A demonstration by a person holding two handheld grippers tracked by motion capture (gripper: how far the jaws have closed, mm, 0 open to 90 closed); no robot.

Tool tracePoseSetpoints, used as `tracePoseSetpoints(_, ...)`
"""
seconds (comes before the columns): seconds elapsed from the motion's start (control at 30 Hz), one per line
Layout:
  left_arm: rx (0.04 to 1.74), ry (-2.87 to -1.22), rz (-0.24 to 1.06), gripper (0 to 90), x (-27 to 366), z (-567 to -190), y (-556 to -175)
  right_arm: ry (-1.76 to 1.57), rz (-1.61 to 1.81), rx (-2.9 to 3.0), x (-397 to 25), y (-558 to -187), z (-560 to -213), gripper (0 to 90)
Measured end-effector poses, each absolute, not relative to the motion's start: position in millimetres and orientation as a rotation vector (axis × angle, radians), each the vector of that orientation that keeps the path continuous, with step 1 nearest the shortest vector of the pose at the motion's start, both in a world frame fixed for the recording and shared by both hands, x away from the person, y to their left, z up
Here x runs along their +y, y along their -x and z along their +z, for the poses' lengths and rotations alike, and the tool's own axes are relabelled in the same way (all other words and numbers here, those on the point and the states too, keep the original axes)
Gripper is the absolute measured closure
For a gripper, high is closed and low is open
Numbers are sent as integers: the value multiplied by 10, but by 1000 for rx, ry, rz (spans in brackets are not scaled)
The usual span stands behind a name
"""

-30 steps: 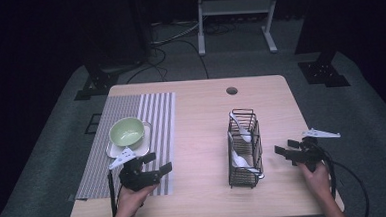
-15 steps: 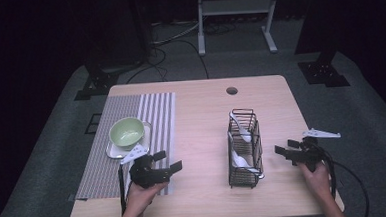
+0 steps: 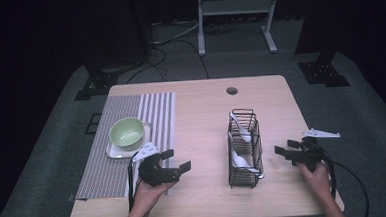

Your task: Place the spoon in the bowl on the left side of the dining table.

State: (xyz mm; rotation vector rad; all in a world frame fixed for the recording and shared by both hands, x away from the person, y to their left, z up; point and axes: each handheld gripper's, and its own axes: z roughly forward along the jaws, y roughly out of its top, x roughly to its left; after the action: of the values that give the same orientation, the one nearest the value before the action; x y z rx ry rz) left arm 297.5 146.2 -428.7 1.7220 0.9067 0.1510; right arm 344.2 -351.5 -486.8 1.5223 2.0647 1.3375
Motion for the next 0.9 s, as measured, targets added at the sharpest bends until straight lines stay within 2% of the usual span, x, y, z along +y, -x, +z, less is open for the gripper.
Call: tracePoseSetpoints(0.9, 817, -1704, 90, 87, 1083, -4167, -2964, -1517, 1331, 2072, -3507, -3440, -4866, 222)
